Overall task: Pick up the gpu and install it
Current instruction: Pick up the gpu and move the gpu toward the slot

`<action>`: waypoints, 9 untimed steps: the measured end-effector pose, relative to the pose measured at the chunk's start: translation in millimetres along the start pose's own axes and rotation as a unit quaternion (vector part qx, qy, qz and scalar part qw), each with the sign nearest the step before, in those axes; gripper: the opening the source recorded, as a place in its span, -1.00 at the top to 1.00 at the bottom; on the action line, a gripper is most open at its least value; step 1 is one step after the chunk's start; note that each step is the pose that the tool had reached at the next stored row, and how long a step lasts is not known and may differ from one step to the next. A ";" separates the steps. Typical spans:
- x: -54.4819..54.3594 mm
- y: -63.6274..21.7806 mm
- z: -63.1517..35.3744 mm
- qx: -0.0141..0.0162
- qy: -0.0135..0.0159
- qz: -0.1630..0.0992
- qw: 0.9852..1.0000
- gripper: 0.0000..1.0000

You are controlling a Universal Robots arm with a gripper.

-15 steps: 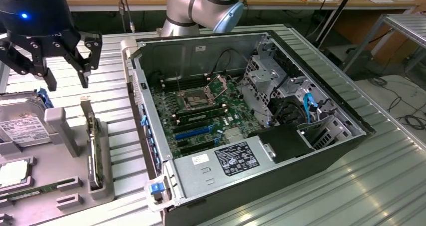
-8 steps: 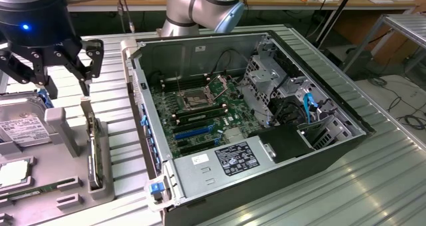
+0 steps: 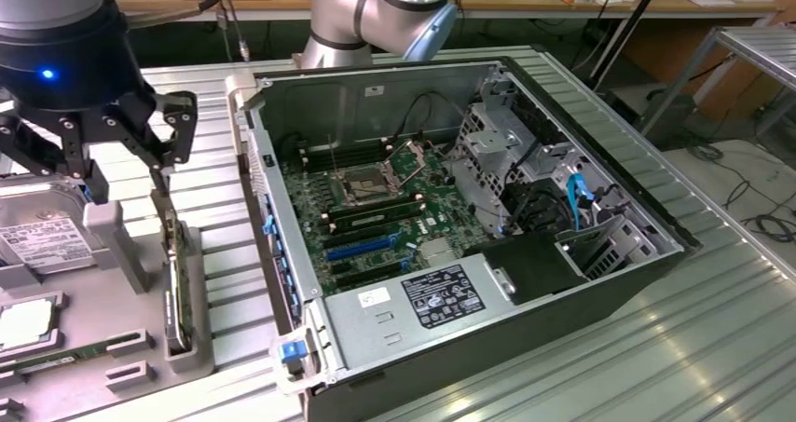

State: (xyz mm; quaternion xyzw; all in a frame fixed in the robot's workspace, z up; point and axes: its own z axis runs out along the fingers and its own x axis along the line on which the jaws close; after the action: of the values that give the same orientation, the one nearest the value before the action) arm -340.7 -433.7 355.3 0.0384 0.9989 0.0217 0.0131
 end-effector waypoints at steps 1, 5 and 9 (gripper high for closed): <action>-0.3 -3.5 0.9 0.000 0.000 0.000 1.000 -0.08; -1.0 -13.7 3.4 0.000 0.000 0.000 1.000 -0.08; -1.5 -21.6 5.2 0.000 0.000 0.000 1.000 -0.08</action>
State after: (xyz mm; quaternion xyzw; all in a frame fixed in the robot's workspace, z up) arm -340.6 -455.1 349.1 0.0384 0.9989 0.0217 0.0131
